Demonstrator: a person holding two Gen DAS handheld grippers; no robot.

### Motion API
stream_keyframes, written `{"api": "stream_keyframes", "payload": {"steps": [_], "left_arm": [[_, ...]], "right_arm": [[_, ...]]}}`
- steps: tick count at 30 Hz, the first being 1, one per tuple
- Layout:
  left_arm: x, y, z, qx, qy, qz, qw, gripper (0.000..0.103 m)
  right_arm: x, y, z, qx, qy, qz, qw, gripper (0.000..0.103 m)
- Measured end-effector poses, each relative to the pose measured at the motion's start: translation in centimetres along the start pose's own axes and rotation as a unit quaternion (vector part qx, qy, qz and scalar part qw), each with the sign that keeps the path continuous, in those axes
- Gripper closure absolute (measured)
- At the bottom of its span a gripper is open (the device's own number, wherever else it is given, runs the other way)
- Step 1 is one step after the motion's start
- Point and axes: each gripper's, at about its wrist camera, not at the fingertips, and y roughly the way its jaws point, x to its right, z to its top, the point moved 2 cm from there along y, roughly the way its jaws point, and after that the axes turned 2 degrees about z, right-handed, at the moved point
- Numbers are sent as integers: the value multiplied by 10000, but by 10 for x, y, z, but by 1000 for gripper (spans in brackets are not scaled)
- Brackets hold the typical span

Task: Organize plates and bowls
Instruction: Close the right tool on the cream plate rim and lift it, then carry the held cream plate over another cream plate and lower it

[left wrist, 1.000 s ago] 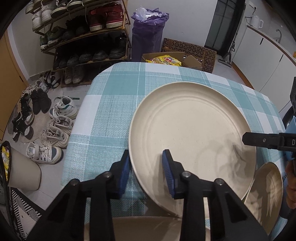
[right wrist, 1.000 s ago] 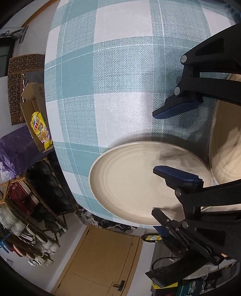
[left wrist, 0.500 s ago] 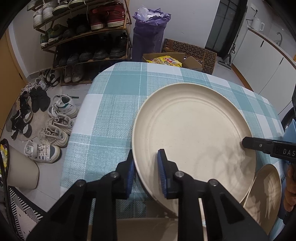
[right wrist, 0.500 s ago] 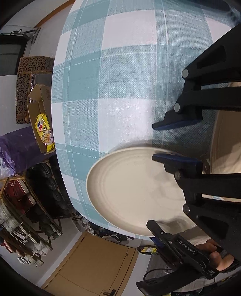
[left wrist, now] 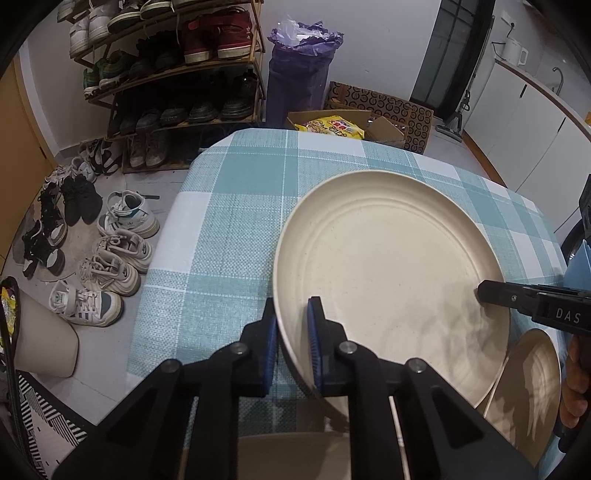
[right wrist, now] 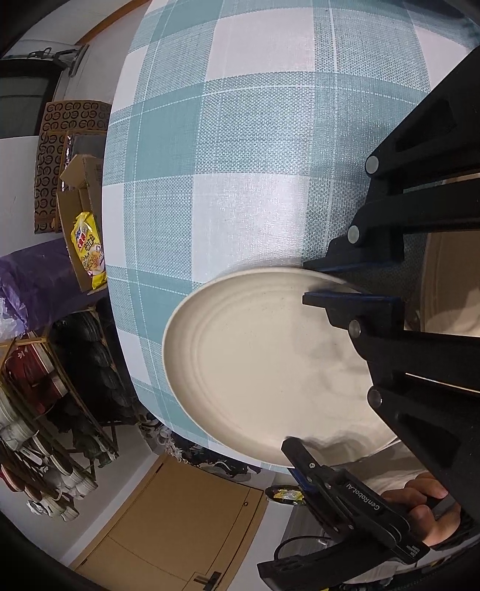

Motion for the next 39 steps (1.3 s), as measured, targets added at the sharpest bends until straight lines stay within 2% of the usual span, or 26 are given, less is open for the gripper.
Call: {"api": "stream_keyframes", "payload": {"steps": [21,39], "left_arm": [[9,-16,4,265,102,26,9996,90],[28,-75,-4,549,194,17,9983,90]], "right_arm": [[2,-17,-3,191,0,0,9998,93],[-7,-78,-27,415,-67,45,9991,93]]}}
